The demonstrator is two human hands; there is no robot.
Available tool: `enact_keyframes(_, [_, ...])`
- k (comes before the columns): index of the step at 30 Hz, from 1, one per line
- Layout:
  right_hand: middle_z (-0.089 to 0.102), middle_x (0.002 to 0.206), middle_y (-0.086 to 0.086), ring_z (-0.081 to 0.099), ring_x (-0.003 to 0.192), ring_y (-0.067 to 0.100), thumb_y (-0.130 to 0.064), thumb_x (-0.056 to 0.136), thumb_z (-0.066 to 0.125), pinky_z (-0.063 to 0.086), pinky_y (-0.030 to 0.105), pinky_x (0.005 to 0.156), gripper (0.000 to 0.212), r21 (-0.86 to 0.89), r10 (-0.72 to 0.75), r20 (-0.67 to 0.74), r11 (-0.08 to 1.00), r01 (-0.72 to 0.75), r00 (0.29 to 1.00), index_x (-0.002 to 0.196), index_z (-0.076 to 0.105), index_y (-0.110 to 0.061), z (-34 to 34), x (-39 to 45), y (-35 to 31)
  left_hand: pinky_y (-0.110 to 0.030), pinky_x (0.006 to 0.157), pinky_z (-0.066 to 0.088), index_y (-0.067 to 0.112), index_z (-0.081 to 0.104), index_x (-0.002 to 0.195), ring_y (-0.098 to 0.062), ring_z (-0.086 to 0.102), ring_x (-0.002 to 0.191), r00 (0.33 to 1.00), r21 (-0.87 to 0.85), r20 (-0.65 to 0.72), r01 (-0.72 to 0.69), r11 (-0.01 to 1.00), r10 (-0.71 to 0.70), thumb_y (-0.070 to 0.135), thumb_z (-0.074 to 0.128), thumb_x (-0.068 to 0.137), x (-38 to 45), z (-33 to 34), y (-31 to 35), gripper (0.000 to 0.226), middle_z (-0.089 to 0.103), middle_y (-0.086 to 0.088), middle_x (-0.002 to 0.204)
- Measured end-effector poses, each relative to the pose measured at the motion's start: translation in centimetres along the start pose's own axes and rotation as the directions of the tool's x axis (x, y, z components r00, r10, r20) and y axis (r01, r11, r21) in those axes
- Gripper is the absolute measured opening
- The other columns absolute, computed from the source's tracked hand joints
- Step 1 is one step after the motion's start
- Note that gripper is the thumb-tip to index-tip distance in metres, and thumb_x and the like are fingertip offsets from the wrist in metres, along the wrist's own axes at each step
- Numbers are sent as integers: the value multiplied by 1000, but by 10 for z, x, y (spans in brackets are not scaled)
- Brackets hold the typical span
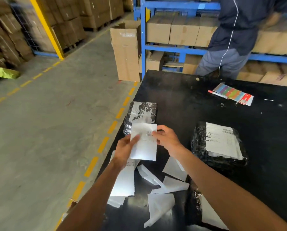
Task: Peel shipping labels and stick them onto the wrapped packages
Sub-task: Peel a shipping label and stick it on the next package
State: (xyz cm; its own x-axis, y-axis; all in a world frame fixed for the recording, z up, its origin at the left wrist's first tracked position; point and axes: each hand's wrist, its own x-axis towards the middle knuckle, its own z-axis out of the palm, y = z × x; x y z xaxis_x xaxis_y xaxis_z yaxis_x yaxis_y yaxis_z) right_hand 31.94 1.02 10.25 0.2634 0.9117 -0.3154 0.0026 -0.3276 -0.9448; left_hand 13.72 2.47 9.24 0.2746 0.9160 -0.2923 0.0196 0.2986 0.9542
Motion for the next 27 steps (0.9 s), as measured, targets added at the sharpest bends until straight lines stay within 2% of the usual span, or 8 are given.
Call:
enact_keyframes(2, [72, 100, 7, 70, 95, 22, -12, 93, 65, 59, 36, 82, 11, 25, -79, -7, 997, 79, 997, 104, 65, -14, -11, -5, -11, -45, 78, 61, 15, 72, 105, -29, 72, 91, 1000, 7, -22, 22, 1000, -22, 24, 73, 85, 3, 16, 15, 21, 74, -10, 105])
enact_keyframes(4, [73, 103, 7, 71, 95, 18, -12, 92, 66, 60, 32, 80, 15, 48, -168, -8, 985, 168, 986, 107, 66, -10, -24, -9, -18, -33, 63, 60, 21, 70, 102, -23, 72, 84, 999, 19, -48, 19, 1000, -18, 23, 73, 85, 5, 27, 24, 18, 75, -2, 98])
enact_keyframes(6, [73, 104, 6, 72, 95, 15, -11, 92, 66, 60, 28, 77, 15, 52, -235, -13, 971, 235, 972, 106, 67, -9, -35, -12, -24, -27, 56, 57, 25, 68, 101, -19, 71, 80, 999, 1, -31, 13, 1000, -13, 25, 73, 85, 4, 34, 35, 17, 74, 2, 93])
enact_keyframes(10, [74, 103, 4, 72, 93, 16, -11, 89, 69, 60, 29, 75, 13, -26, -313, -25, 950, 312, 949, 102, 68, -8, -48, -14, -30, -42, 75, 60, 20, 69, 105, -28, 72, 90, 991, -15, 109, 78, 997, -76, 29, 76, 81, 4, 36, 50, 26, 75, -7, 99])
enact_keyframes(12, [74, 103, 3, 72, 92, 17, -12, 91, 67, 61, 30, 76, 11, -44, -335, -6, 941, 334, 942, 101, 69, -9, -51, -14, -34, -50, 84, 58, 17, 69, 106, -32, 71, 94, 991, 16, 113, 67, 998, -69, 28, 77, 80, 10, 36, 55, 29, 75, -8, 101])
enact_keyframes(17, [76, 101, 2, 74, 86, 20, -16, 99, 53, 59, 27, 74, 19, -42, -377, 31, 925, 378, 926, 112, 67, -10, -57, -13, -48, -50, 82, 59, 22, 70, 102, -32, 71, 92, 997, 37, 57, -53, 998, 51, 26, 74, 84, 23, 38, 68, 19, 75, -4, 102])
enact_keyframes(22, [74, 98, -5, 72, 74, 17, -16, 98, 57, 55, 21, 62, 12, -246, -429, 69, 868, 432, 901, 105, 66, -17, -58, -10, -55, -49, 85, 58, 20, 67, 106, -30, 69, 92, 994, 112, 23, -111, 987, 109, 31, 74, 84, 27, 42, 73, 25, 72, -5, 106])
enact_keyframes(27, [73, 92, -10, 69, 65, 14, -21, 96, 60, 51, 18, 58, 8, -327, -471, 59, 824, 463, 880, 100, 67, -21, -61, -11, -55, -51, 88, 57, 17, 67, 107, -30, 69, 92, 993, 139, -8, -114, 984, 116, 30, 74, 84, 26, 44, 74, 28, 71, -6, 107])
